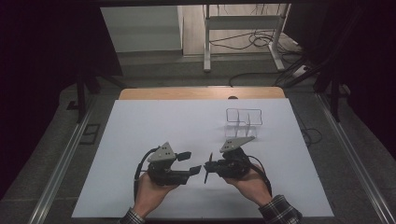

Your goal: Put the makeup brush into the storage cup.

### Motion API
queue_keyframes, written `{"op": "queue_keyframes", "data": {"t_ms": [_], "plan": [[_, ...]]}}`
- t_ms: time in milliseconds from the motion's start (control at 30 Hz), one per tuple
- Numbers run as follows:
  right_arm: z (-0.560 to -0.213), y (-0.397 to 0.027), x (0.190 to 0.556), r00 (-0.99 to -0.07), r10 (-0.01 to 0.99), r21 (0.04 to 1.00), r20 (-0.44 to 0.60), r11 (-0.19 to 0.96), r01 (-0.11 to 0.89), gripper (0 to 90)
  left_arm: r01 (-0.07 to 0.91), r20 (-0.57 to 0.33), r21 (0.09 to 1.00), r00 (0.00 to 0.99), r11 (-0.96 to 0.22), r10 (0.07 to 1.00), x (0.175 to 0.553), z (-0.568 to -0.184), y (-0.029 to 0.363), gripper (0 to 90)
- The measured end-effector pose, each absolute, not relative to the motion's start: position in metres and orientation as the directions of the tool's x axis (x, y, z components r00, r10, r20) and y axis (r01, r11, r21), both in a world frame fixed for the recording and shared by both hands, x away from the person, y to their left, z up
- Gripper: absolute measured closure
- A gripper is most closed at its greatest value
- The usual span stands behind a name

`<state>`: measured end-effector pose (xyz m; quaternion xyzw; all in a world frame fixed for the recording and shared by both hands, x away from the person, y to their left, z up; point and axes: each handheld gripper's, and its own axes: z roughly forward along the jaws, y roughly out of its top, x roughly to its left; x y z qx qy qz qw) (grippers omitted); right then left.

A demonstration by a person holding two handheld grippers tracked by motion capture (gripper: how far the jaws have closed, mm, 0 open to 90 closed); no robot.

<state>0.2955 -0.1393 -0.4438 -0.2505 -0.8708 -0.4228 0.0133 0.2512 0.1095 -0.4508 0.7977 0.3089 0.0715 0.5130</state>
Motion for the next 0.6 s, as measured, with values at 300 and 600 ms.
{"op": "queue_keyframes", "data": {"t_ms": [300,600], "plan": [[-0.431,-0.147,0.305,-0.872,0.453,0.753,0.184,0.506,0.422,82.9,0.406,-0.151,0.855,0.79,-0.323,0.594,0.245,-0.459,0.112,13.5],[-0.419,-0.152,0.316,-0.868,0.475,0.763,0.147,0.504,0.405,82.9,0.404,-0.101,0.83,0.787,-0.385,0.608,0.238,-0.466,0.115,7.9]]}}
